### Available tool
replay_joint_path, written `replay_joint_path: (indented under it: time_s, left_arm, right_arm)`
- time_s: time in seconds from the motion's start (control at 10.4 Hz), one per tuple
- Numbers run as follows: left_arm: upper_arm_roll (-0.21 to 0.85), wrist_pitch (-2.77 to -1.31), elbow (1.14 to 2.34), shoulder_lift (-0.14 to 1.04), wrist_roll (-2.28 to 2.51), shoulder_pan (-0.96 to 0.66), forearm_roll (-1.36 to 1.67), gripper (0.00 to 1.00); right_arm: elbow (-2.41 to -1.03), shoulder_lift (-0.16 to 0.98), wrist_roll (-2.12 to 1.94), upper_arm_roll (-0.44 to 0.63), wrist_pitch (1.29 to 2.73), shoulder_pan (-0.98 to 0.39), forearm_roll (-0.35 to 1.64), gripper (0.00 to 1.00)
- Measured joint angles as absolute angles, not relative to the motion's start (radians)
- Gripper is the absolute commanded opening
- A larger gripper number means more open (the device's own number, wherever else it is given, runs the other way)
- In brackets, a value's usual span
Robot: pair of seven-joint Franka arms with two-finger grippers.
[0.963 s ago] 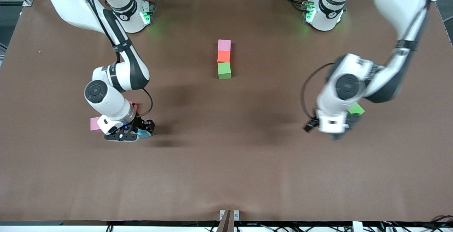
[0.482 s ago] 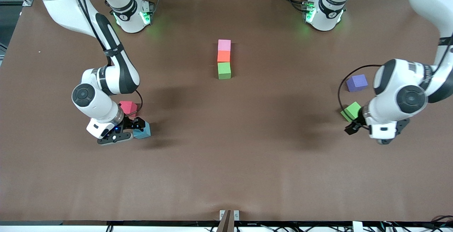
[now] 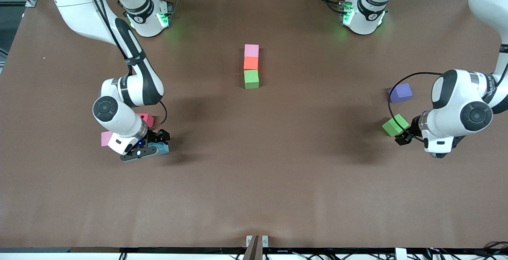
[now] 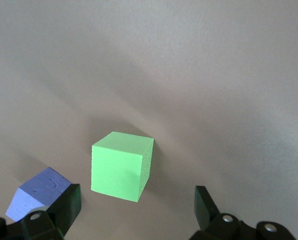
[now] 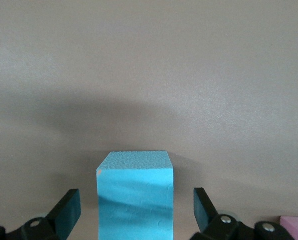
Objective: Arrange blocks into number 1
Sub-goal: 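Grasp the second green block with the left gripper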
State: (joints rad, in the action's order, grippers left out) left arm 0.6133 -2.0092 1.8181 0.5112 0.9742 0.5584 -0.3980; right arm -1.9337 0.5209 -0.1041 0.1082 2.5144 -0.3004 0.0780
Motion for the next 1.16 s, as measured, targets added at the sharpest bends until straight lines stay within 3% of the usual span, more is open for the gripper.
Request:
replay_joint_path:
  time_s: [0.48,0.77,1.16]
  left_arm:
    - [0.617,-2.009,1.821,0.56,0.974,0.557,-0.398,1.0]
    - [0.617,-2.009,1.822,0.575,0.974,0.557,-0.398,1.0]
    - [0.615,-2.01,1.822,0.604,0.974,0.558,-0.398,1.0]
  right_arm:
    - [-1.934,0.542,-0.106,0.107,2.516,-0.307,0.134,0.82]
    - [-1.934,0.544,-0.106,0.107,2.516,-0.307,0.158,0.64]
    - [-1.933,0.545,-0.106,0.108,2.517,-0.307,0.173,0.61]
